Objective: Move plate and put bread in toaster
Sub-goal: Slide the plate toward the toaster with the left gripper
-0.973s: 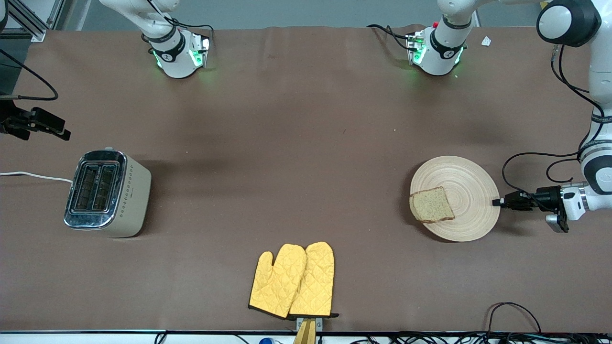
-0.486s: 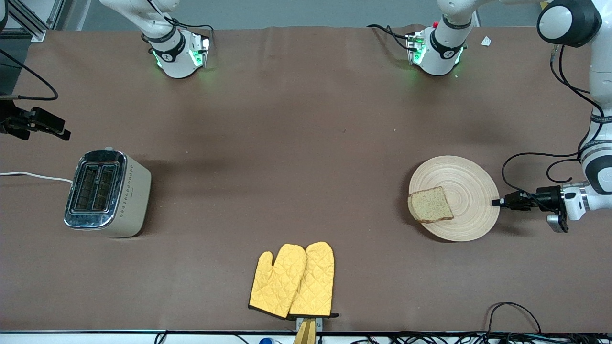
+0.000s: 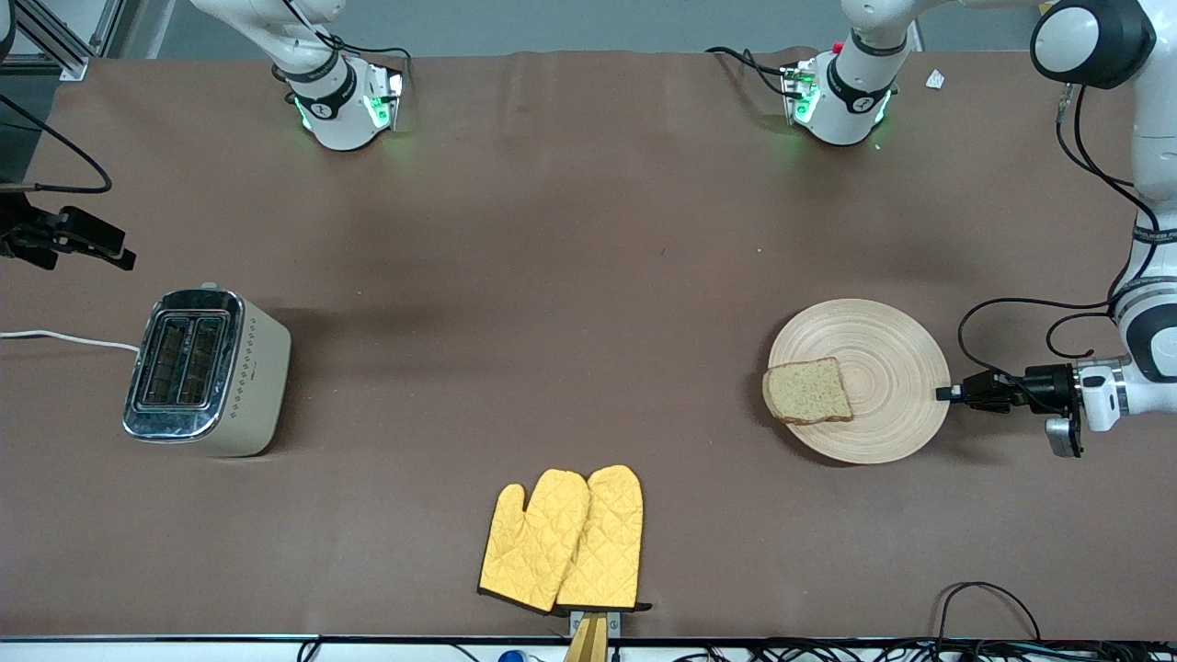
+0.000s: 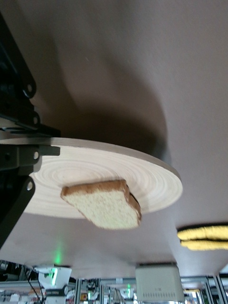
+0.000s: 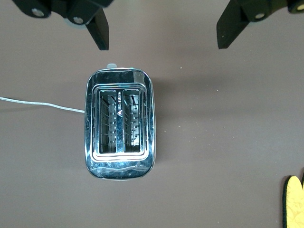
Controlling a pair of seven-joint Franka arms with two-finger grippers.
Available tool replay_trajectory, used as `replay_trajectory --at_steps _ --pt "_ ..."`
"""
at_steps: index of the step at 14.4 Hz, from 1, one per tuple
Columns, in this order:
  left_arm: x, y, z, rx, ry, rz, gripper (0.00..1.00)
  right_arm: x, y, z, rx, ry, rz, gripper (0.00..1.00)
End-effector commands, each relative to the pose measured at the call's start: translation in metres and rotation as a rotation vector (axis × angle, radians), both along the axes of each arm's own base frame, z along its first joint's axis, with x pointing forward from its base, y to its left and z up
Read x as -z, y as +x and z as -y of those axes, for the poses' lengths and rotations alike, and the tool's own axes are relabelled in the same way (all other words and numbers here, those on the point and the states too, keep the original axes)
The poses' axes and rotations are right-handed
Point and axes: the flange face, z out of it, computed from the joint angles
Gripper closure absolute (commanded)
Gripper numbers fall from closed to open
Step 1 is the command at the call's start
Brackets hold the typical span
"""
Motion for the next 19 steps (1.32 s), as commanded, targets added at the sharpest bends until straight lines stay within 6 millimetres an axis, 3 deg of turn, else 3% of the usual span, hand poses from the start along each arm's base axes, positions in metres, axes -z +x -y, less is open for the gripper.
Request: replay_trajectory --at_steps 1,6,9,11,15,16,19 --pt "-0.013 0.009 0.010 -0.005 -0.089 0.029 1.00 -0.005 -0.007 0.000 -0.004 0.000 0.005 0.00" --pt "-0.028 0.015 0.050 0.023 -0.174 -0.002 1.00 -0.005 -0.007 0.000 -0.003 0.000 0.004 0.00" --pt "-0.039 0.015 0.087 0.051 -0.228 -0.010 1.00 -0.005 -0.007 0.000 -0.006 0.002 0.007 0.00" --pt "-0.035 0.009 0.112 0.054 -0.265 -0.027 1.00 -0.005 -0.005 -0.004 -0.013 0.001 0.014 0.00" --pt "-0.044 -0.011 0.179 0.001 -0.253 -0.053 1.00 -0.003 0.000 -0.010 -0.006 0.014 0.033 0.00" --pt "-0.042 -0.015 0.193 -0.012 -0.255 -0.055 1.00 0.007 0.007 -0.016 -0.015 0.020 0.031 0.00" --pt "-0.029 -0.028 0.239 -0.061 -0.239 -0.053 1.00 0.066 0.035 -0.033 -0.003 0.046 -0.034 0.00"
